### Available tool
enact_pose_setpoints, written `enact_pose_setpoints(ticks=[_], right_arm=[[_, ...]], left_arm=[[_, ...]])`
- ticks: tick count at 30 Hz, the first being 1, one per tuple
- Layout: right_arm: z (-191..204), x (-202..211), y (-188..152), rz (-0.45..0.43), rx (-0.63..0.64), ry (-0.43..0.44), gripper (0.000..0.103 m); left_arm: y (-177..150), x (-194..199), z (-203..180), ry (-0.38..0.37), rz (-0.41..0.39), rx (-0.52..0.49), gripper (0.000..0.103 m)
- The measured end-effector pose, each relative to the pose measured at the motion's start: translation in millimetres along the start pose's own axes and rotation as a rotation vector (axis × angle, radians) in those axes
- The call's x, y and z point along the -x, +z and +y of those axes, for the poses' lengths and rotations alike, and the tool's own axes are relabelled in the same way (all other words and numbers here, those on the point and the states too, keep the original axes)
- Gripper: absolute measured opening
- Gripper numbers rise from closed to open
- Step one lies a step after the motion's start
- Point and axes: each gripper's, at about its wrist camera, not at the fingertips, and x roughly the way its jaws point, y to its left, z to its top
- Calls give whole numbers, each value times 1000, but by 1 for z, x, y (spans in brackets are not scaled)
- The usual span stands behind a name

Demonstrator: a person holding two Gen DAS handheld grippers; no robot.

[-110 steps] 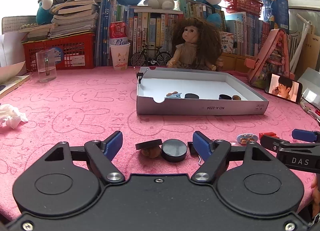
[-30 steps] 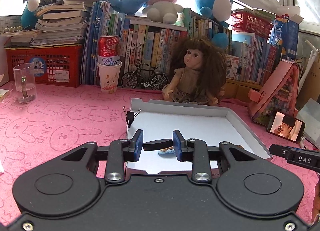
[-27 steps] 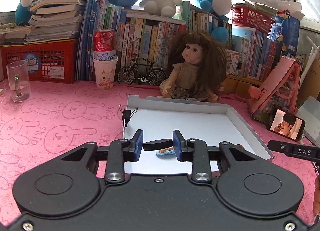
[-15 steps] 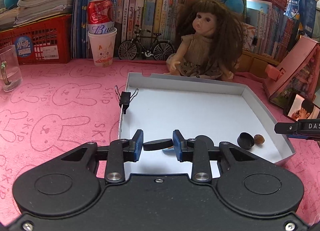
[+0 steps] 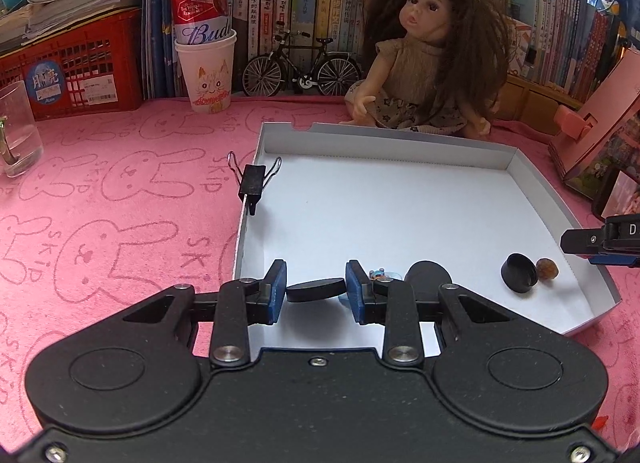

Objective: Organize rigid objects
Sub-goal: 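Carry the stamp in the left tool while the right tool carries the crayon into the tray, then open the left tool to release the stamp while the right tool releases the crayon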

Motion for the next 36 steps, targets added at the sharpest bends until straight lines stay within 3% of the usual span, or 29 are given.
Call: enact_pose_setpoints(ticks=[8,11,13,25,36], right_arm=[[3,-13,-3,5,-38,-32,49],[3,-13,-4,2,-41,-35,57],[2,-12,-4,2,-49,-34,61],[1,7,-12,-32,-16,25,78],[7,47,-40,-188,134,57,89]], left_arm=[[-1,-1,-2,6,-7,-11,30],[-1,0,-2,2,-12,-17,31],[-2,3,-3,3,-20,-28,44],[-6,39,-9,-17,-115,-95,69],[-23,75,-13,-69,-163,-111,78]])
